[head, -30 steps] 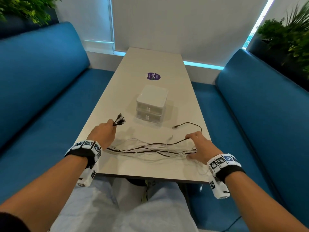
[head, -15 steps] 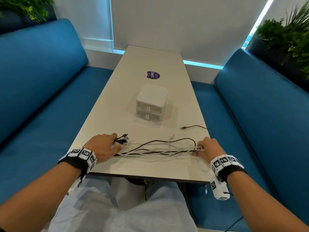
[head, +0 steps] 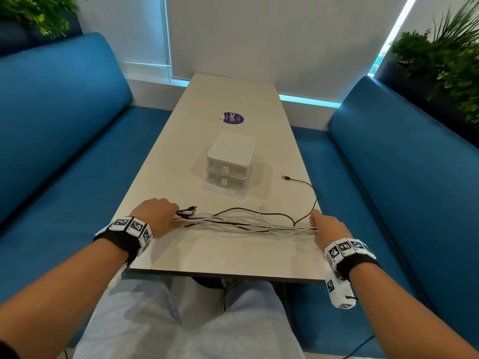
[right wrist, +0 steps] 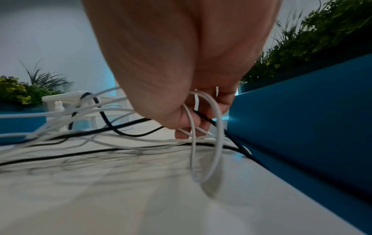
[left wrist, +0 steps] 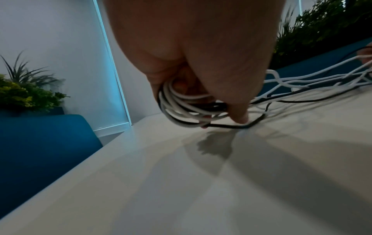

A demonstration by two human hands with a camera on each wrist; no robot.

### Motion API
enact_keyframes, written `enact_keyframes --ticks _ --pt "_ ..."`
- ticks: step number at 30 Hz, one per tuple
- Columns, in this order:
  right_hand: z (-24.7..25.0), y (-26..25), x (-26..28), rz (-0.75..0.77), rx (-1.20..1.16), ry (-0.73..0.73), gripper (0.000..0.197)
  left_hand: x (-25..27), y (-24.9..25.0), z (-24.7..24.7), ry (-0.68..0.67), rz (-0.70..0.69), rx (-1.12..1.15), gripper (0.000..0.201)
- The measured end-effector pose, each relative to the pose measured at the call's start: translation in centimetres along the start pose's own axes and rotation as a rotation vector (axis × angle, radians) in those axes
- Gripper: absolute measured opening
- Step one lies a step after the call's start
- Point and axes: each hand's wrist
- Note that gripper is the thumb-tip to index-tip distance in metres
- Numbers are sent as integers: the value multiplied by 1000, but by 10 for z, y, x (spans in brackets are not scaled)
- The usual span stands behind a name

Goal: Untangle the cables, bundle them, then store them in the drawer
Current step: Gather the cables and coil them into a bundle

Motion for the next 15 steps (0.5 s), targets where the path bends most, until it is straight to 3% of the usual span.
enact_keyframes --ticks 5,8,11,15 --pt "-6 3 -4 14 -33 48 24 -6 5 2 -5 57 -95 33" --pt "-6 14 -5 -34 -75 123 13 -2 7 -11 -22 59 30 47" --pt "-8 26 -9 -129 -205 99 17 10 7 -19 -33 77 166 66" --pt "-15 35 -6 -125 -437 95 13 15 5 -19 -37 42 193 71"
Point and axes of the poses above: each hand's wrist, its own x-axis away from the middle knuckle, its own z-axis out of the back of the hand, y = z × x, and after that the axes turned 8 degrees about -x, right-handed
